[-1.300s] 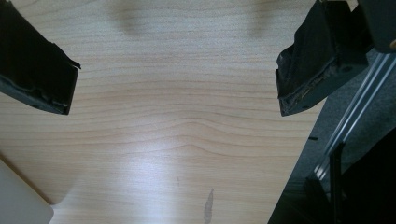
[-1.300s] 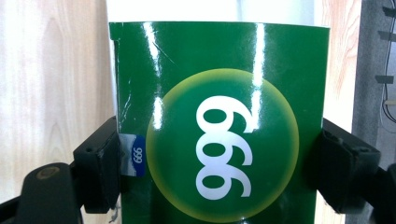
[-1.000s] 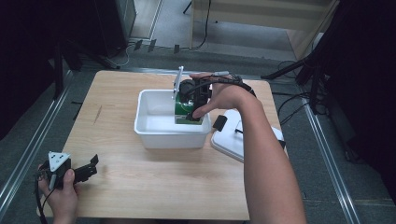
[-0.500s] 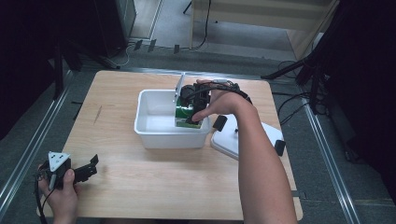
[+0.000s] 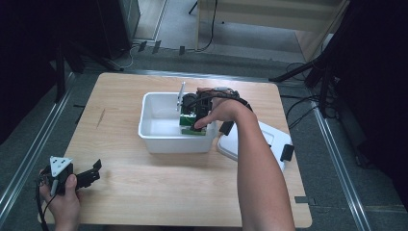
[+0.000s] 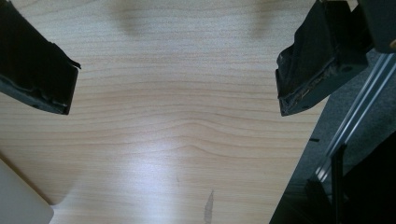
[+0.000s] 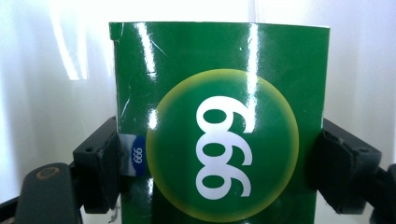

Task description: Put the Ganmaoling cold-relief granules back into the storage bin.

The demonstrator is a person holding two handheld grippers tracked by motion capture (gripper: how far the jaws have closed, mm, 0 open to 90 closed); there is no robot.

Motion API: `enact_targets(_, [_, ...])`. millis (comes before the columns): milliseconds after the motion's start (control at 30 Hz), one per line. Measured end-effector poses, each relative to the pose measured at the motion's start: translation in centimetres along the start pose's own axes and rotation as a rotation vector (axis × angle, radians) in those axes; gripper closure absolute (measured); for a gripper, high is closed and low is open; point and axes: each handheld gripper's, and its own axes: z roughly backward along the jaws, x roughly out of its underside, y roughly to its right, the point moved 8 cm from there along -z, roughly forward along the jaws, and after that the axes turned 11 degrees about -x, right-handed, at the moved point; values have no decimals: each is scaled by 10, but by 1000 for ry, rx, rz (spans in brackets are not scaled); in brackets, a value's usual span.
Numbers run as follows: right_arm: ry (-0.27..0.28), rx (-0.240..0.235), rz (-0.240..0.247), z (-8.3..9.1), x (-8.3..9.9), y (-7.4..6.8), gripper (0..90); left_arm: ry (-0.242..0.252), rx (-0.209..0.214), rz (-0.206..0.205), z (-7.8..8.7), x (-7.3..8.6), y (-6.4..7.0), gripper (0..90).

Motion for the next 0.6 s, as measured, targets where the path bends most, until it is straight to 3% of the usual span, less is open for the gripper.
enact_targets(167, [-29,5,-43,-4,7,4,159,0,2,3,0,0,0,0])
enact_targets(600, [-36,-14,-65,-15,13,7,157,-2,3,0,0,0,0,0])
